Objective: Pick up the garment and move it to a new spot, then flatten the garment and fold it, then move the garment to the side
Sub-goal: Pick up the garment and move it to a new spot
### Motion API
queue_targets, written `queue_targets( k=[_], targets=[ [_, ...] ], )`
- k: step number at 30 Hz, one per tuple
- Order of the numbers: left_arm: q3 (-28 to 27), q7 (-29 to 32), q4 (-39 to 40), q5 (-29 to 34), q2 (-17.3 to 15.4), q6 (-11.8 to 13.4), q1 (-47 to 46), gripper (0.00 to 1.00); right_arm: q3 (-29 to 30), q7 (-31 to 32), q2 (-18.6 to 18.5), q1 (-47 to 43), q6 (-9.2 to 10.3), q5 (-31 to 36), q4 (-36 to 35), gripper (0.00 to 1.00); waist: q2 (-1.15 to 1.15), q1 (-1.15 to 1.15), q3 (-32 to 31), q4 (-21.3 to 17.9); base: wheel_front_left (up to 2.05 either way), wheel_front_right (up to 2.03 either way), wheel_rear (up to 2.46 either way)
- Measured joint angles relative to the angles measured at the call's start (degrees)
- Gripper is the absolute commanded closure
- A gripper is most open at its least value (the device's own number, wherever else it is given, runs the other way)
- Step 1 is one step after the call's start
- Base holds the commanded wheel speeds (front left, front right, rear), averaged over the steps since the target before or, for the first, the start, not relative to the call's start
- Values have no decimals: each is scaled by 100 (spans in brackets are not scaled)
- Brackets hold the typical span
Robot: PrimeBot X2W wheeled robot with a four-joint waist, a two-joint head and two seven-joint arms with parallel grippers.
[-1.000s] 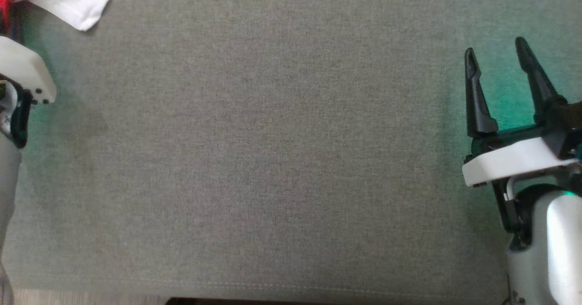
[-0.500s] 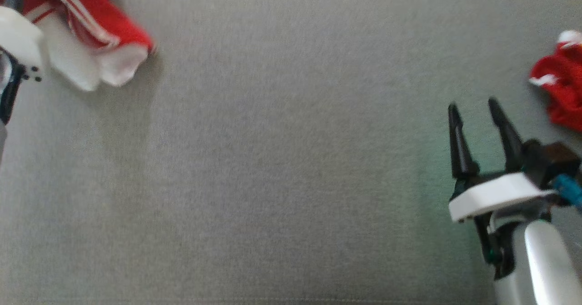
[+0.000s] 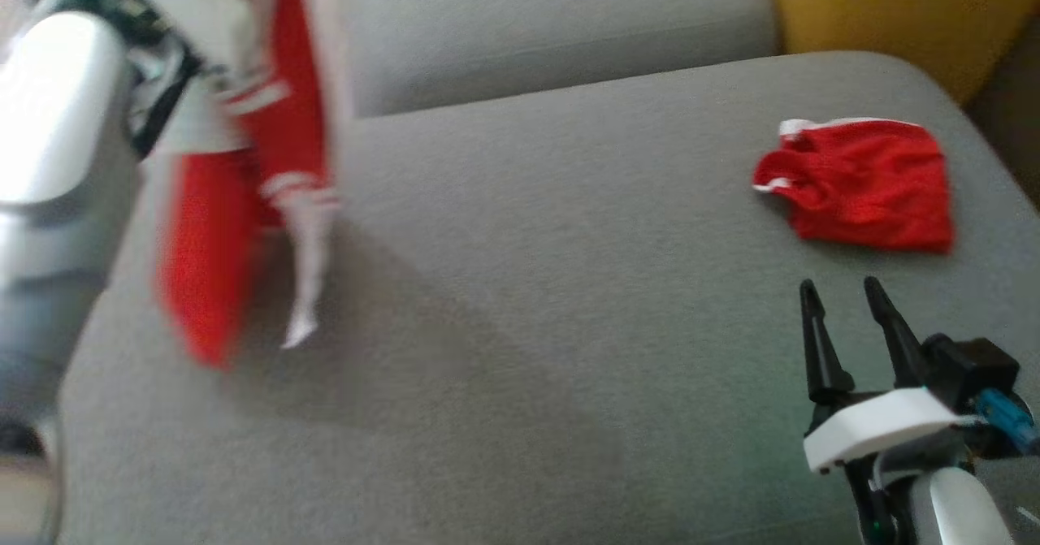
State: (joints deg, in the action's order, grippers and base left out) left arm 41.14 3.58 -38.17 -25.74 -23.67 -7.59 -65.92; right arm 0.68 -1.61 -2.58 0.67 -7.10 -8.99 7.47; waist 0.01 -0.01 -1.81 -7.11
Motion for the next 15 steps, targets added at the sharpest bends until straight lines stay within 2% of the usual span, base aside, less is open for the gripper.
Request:
queue_targets(
  k=[3, 6, 10, 15],
  targets=[
    [38, -21, 338, -213, 292, 0, -99, 100, 62, -48, 0, -66, 0, 0, 14, 0, 0, 0, -98, -206, 0, 0, 0],
    [71, -21, 605, -474, 453, -1, -94, 100, 131, -57, 0, -135, 0, 0, 13, 0, 0, 0, -105, -313, 0, 0, 0],
    [55, -15, 721, -706, 414, 2, 109, 100, 159, -75, 1, -164, 0, -2, 20, 0, 0, 2, 26, -294, 0, 0, 0],
    [-75, -190, 550, -1037, 227, 146, 1053, 100, 107, -97, 1, -131, 0, -63, 48, 0, 0, 2, 281, -256, 0, 0, 0]
  ],
)
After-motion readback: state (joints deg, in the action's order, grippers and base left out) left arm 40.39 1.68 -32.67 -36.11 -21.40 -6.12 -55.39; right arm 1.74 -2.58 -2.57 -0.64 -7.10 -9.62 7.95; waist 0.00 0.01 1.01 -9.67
